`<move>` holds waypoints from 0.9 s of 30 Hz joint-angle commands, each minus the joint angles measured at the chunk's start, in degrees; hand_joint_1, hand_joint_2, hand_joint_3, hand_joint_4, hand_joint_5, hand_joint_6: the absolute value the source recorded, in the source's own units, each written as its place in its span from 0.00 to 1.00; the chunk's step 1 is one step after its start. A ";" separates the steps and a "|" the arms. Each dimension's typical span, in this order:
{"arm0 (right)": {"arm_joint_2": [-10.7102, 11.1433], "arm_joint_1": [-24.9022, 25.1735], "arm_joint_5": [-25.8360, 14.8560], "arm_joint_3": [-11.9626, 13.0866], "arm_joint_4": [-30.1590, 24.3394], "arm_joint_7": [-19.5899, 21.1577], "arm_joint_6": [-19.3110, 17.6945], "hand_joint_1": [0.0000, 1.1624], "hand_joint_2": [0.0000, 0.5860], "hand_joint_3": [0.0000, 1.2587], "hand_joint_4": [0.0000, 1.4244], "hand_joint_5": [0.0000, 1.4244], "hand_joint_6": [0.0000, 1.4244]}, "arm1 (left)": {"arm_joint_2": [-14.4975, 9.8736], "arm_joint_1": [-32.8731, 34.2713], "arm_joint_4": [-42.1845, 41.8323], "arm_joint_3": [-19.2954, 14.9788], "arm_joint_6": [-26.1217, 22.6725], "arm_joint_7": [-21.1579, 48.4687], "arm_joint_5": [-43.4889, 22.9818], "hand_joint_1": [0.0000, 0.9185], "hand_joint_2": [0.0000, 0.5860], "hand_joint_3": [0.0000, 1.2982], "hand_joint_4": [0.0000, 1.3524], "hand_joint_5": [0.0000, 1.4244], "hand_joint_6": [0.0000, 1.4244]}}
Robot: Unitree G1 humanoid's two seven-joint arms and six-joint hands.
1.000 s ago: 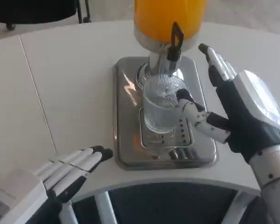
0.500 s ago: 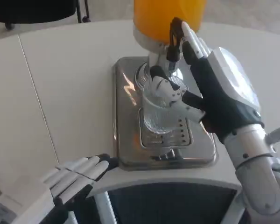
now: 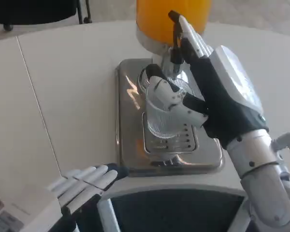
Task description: Grasp the cup under the faucet to collect the drink, then remove the cup.
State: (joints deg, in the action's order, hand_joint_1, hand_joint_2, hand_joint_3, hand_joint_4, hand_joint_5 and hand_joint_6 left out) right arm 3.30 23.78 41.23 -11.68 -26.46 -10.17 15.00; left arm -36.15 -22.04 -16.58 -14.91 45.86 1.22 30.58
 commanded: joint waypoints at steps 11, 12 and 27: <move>3.02 -0.31 2.10 -4.85 1.75 0.29 -0.85 0.25 0.81 0.00 0.00 0.00 0.00 | 0.19 -0.71 -0.23 -0.07 -0.04 1.39 0.49 0.00 0.17 0.08 0.01 0.08 0.12; 3.32 -0.12 2.63 -5.24 1.90 0.07 -0.64 0.25 0.81 0.00 0.00 0.00 0.00 | 0.17 -0.74 -0.22 -0.11 -0.01 1.39 0.44 0.00 0.17 0.08 0.01 0.09 0.12; 5.91 1.77 8.65 -9.07 4.19 -3.54 0.57 0.25 0.81 0.00 0.00 0.00 0.00 | -0.41 -1.52 0.39 -0.80 0.71 1.46 -0.41 0.00 0.17 0.08 0.01 0.09 0.12</move>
State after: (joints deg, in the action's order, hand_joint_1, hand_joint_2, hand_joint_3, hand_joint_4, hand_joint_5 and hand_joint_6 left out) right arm 8.68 26.29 49.89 -18.42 -24.13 -10.80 15.96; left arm -36.07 -22.84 -16.49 -15.24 45.80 1.86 30.43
